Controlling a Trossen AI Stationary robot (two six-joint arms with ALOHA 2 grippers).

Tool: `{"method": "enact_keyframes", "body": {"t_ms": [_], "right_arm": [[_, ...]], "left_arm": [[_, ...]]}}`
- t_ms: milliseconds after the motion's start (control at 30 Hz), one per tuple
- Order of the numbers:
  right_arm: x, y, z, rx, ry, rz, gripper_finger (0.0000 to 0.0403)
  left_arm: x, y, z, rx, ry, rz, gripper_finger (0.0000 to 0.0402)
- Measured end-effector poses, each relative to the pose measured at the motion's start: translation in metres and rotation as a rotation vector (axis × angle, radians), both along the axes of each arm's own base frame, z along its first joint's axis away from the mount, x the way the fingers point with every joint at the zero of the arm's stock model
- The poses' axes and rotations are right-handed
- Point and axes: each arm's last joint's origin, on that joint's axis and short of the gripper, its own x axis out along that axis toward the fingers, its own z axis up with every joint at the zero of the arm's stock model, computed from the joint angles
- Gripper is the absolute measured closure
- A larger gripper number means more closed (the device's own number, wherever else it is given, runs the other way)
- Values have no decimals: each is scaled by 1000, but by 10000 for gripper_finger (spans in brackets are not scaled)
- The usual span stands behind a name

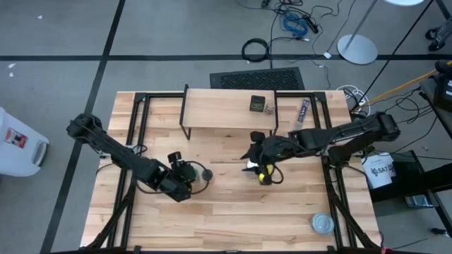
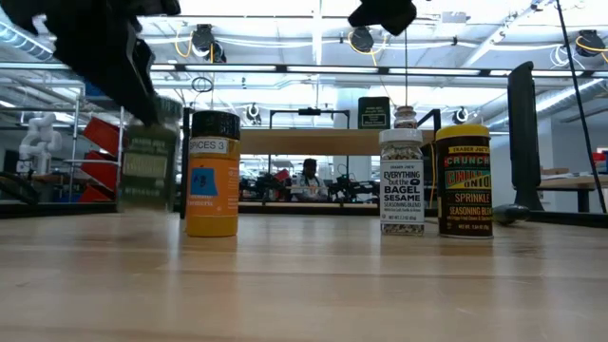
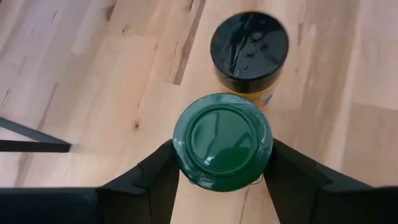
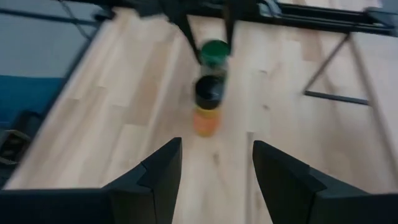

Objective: Shelf spices
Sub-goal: Put the green seasoning bottle on the shelf

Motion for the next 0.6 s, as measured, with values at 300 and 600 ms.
{"method": "enact_keyframes", "body": {"t_ms": [300, 600], "right_arm": [[22, -5, 27, -117, -26, -19, 218], [42, -31, 17, -121, -40, -96, 218]], "left_arm": [[-12, 11, 43, -57, -112, -21, 195], [-28, 36, 72, -58, -219, -28, 196]]}}
